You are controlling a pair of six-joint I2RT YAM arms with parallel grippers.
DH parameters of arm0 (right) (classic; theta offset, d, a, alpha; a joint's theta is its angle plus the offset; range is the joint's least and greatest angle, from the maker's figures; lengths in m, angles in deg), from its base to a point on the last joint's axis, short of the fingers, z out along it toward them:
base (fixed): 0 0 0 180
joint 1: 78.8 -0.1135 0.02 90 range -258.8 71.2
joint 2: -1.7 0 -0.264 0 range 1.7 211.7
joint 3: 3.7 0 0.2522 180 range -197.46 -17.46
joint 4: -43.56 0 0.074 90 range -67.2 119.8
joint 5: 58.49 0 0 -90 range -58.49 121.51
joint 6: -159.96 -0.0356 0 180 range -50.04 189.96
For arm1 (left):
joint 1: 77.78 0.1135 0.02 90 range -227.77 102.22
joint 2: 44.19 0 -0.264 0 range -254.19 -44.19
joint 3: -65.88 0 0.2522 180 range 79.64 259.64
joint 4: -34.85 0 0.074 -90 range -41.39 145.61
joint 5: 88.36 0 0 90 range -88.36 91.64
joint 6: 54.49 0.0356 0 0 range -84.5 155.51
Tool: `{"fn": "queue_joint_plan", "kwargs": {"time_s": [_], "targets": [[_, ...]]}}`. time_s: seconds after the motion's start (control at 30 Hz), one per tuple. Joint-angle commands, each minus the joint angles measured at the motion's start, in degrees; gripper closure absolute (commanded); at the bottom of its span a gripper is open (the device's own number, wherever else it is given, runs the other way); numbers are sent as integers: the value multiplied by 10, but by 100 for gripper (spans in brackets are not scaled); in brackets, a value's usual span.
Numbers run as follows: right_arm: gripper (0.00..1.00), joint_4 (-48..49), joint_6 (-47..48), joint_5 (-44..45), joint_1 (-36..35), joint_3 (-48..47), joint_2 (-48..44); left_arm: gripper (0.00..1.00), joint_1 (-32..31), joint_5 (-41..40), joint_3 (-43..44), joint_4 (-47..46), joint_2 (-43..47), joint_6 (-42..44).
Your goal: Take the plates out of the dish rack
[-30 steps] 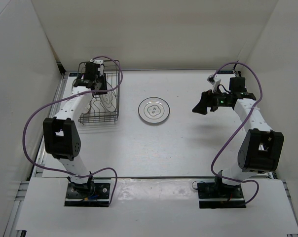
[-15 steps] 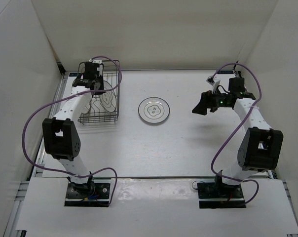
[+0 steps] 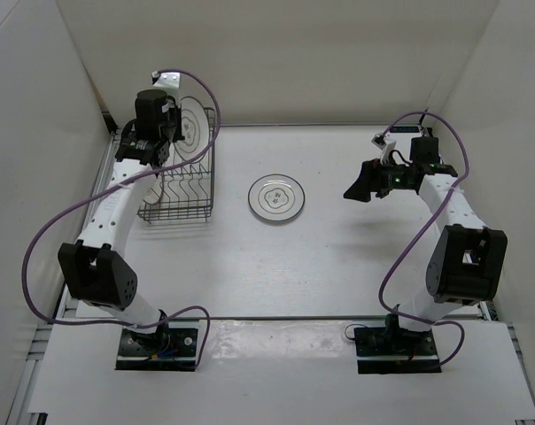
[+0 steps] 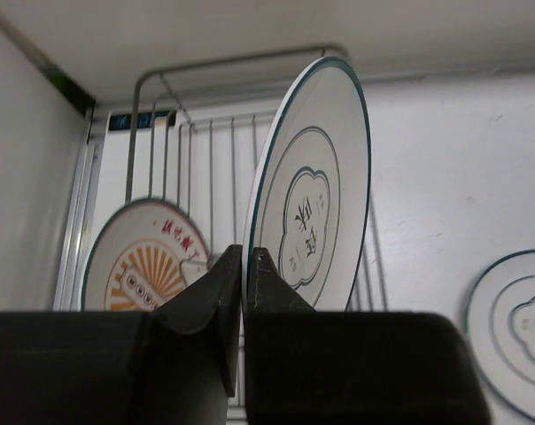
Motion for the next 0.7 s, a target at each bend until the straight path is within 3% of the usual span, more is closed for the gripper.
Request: {"fn": "queue_joint_plan", "kwargs": {"time_s": [0.0,0.37,0.53,0.67], "targets": [[12,26,-22,-14,0,-26,2,90,-7,39,17,-88,50,-15],[12,17,-11,-15,0,-26,5,99,-18,331,32,-202,-40,-279],[14,11,-2,-15,1,-24,3,99,-43,377,-18,-295,-97,-368],[14,2,6,-11,2,-22,-2,99,-60,402,-31,-302,-134,-392]]}}
